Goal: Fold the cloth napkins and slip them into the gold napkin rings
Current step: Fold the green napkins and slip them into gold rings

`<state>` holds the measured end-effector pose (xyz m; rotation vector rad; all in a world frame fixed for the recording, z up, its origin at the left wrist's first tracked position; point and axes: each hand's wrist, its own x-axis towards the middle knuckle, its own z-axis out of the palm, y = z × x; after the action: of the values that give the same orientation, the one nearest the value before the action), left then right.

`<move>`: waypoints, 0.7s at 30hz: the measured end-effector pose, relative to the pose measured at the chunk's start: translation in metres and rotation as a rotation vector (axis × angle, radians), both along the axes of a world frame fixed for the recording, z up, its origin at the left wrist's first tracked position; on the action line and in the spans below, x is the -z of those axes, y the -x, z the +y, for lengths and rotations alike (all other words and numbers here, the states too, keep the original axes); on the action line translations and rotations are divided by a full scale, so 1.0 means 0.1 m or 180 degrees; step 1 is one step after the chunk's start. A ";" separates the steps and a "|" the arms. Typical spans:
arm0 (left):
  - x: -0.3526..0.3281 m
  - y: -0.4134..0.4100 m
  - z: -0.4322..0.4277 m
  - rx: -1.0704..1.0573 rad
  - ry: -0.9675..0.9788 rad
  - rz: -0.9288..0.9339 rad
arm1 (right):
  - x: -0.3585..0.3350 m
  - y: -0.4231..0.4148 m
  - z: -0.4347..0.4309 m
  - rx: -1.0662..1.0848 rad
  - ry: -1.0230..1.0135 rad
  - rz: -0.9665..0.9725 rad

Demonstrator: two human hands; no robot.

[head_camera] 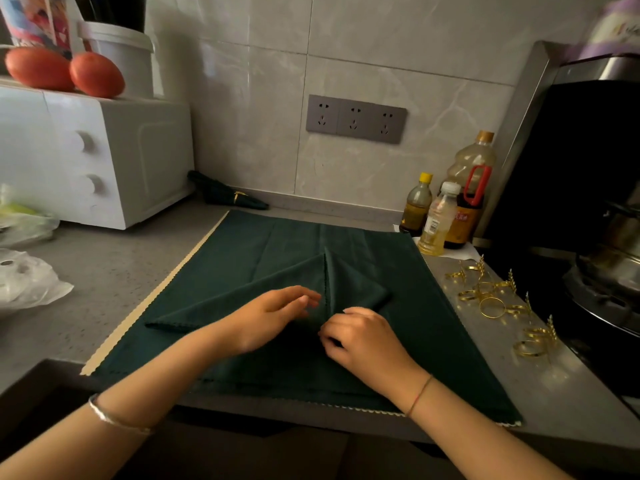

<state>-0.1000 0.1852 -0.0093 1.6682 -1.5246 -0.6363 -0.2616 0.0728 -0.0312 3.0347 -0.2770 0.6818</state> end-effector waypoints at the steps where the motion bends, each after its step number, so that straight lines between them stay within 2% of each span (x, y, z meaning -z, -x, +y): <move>1: -0.03 -0.09 0.01 -0.0010 0.0030 -0.0467 | -0.03 0.07 -0.03 0.0028 -0.0071 -0.0007; 5: -0.07 -0.49 0.05 -0.0035 -0.0125 -0.2588 | -0.12 0.52 -0.23 0.0177 -0.0309 -0.0185; 7: -0.05 -0.55 0.06 0.0278 0.0103 -0.3224 | -0.09 0.72 -0.31 0.0288 -0.0313 -0.0259; 8: -0.04 -0.55 0.05 0.0503 0.0432 -0.3467 | -0.07 0.80 -0.33 0.0328 -0.0310 -0.0280; 11: 0.00 -0.56 0.03 0.0924 0.0831 -0.3847 | -0.03 0.92 -0.36 0.0384 -0.0387 -0.0224; 14: -0.01 -0.58 0.00 0.1236 0.0894 -0.3880 | -0.02 0.95 -0.34 0.0401 -0.0327 -0.0058; 21: 0.01 -0.61 -0.06 0.1326 0.0888 -0.3379 | -0.02 0.90 -0.35 0.0359 -0.0519 0.0090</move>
<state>-0.0385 0.1796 -0.0098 1.5212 -2.5862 0.3723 -0.3518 0.0378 -0.0289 3.1475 -0.5233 0.6380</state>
